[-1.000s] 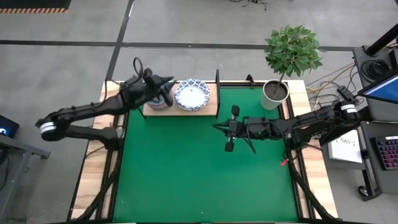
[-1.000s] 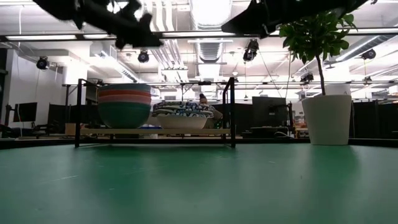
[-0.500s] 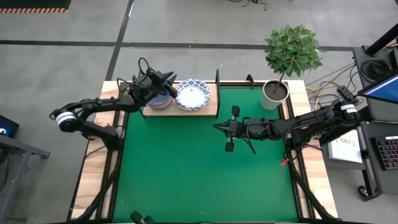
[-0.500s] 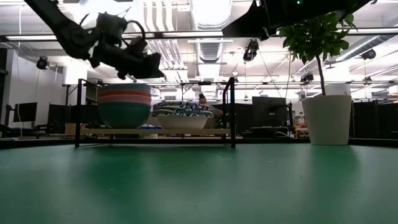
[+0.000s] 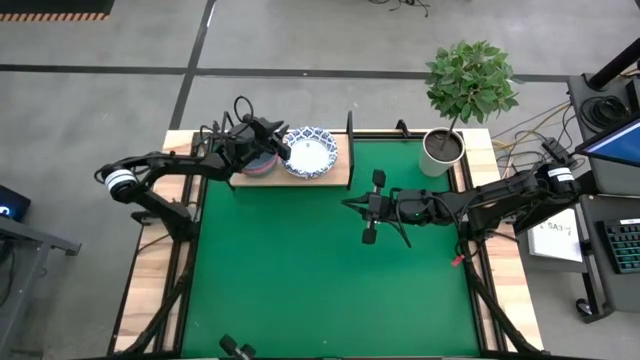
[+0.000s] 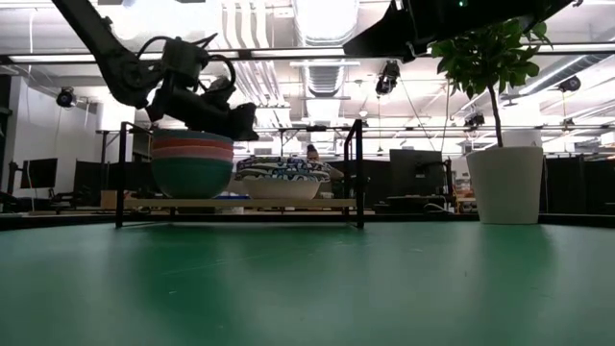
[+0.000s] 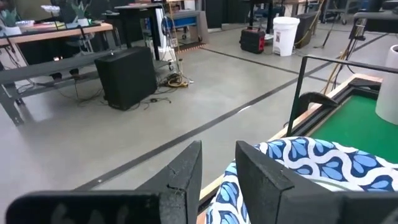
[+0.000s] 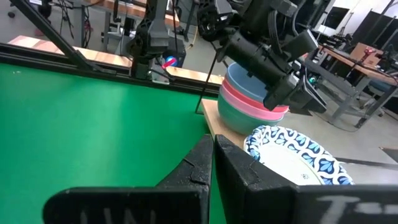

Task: Place and stack bowls onto a shelf
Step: Stack the blue bowl on top of the orange bowl on the shelf, then return to Home Position

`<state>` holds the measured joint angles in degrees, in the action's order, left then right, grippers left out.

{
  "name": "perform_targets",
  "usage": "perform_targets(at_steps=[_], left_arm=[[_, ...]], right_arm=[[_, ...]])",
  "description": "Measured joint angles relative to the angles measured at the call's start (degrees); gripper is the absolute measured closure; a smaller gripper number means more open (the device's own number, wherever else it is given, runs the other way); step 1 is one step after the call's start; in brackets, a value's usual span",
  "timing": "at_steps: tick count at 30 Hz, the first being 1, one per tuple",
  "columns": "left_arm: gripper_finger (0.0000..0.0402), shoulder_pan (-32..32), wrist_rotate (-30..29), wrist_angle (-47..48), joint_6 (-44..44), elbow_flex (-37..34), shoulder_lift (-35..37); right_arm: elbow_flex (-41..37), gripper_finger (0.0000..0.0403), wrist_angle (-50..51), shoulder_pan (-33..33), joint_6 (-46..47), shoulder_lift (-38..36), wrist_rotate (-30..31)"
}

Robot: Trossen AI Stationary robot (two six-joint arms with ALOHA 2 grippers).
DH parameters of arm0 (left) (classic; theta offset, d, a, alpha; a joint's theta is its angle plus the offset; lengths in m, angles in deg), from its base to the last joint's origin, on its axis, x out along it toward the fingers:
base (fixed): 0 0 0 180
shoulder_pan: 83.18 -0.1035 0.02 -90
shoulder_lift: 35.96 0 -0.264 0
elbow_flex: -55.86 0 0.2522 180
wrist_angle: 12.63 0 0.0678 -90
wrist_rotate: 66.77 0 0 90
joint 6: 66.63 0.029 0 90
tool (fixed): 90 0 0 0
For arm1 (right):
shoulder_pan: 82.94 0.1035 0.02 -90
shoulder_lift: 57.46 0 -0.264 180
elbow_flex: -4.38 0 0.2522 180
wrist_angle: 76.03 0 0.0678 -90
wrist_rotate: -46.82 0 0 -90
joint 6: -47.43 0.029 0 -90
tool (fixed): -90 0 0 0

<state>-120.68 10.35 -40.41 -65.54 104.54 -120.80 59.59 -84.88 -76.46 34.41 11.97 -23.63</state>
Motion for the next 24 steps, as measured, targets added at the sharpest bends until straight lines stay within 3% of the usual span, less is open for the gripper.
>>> perform_targets(at_steps=[9, 13, 18, 24], left_arm=[[0.032, 0.01, -0.02, 0.14, -0.18, 0.0, 2.59], [0.032, 0.52, 0.63, 2.97, -0.22, -0.04, 7.27], [0.032, 3.4, 7.55, 10.13, -0.2, -1.88, 16.33], [0.032, 8.76, 18.99, 10.89, 0.95, -11.01, 30.45]], right_arm=[[0.0, 0.0394, 0.0, 0.0, 0.28, 0.0, 0.02], [-0.3, 0.0394, -0.09, 0.02, -0.62, 0.0, 0.0], [-3.09, 0.0394, -2.06, -0.23, -2.06, -0.13, -0.68], [-8.95, 0.0394, -5.64, -3.24, -1.11, -3.1, -5.31]])
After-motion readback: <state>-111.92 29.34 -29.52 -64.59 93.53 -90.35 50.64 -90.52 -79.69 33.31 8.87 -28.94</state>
